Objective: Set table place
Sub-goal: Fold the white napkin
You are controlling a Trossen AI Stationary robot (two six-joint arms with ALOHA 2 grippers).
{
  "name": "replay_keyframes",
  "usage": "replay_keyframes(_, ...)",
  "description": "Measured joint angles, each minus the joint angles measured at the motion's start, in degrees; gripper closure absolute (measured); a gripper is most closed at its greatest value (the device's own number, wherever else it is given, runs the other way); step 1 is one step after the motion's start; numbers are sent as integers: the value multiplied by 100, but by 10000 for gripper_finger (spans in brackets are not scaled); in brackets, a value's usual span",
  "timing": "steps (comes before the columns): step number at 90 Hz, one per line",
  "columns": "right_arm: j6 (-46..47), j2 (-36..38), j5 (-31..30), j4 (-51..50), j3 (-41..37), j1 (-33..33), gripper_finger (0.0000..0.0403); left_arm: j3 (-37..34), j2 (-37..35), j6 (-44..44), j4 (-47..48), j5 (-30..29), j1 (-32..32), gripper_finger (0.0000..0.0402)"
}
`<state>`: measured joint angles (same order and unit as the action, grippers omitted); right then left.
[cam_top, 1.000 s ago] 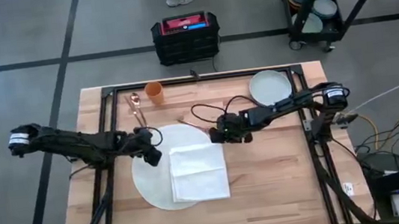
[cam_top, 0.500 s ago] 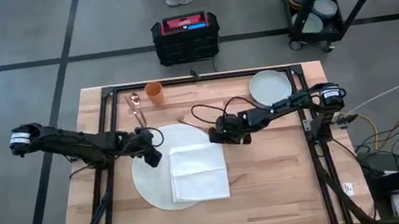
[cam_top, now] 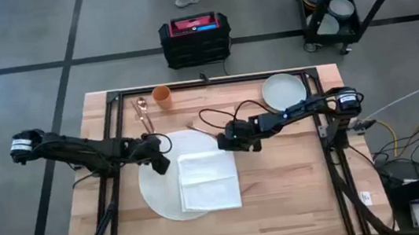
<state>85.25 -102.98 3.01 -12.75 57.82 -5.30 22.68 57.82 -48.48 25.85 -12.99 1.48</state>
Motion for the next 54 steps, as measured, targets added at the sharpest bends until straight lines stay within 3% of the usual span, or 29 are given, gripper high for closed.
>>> replay_keyframes(31, 26, -34, 2, -32, 0, 0, 311, 0, 0, -1, -1, -17, -1, 291)
replay_keyframes(54, 26, -107, 19, -48, 9, 0, 379, 0, 56, 160, -418, -164, -254, 286)
